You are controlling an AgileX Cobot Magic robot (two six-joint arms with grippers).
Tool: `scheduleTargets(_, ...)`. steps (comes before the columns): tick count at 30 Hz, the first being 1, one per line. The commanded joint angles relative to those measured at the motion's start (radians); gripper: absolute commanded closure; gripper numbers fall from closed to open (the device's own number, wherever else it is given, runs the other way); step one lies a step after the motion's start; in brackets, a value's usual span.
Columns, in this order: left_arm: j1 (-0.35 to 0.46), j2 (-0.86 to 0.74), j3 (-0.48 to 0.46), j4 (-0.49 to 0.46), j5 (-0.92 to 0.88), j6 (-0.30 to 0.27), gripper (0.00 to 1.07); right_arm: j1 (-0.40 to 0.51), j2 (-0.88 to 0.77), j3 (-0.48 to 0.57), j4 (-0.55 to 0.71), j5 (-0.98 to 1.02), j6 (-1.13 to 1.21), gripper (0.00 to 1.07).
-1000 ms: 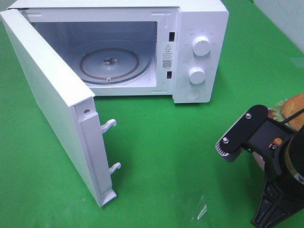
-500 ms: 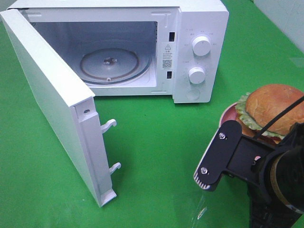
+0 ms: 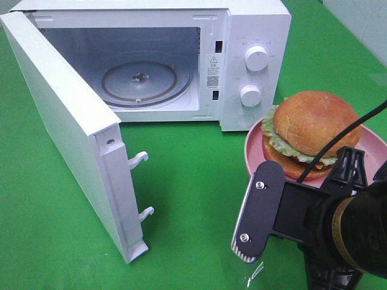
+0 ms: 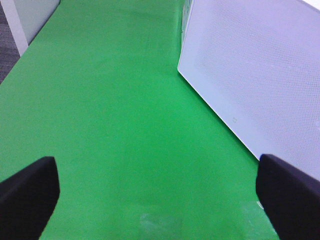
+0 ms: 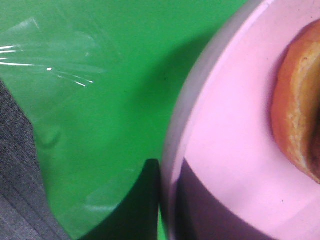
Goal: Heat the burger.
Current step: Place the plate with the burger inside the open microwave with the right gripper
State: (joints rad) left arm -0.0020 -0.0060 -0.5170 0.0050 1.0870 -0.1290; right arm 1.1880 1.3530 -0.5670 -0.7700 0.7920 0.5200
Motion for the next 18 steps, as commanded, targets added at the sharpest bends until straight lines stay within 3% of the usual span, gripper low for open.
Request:
scheduleTargets(1, 0.003, -0.016, -0.001, 0.002, -0.017, 0.003, 0.06, 0.002, -0.008, 0.0, -0.071, 0.002, -0.023, 1.07)
scheduleTargets(18, 0.003, -0.016, -0.001, 0.002, -0.017, 0.003, 0.06, 0.002, -0.008, 0.0, -0.103, -0.007, -0.188, 1.05)
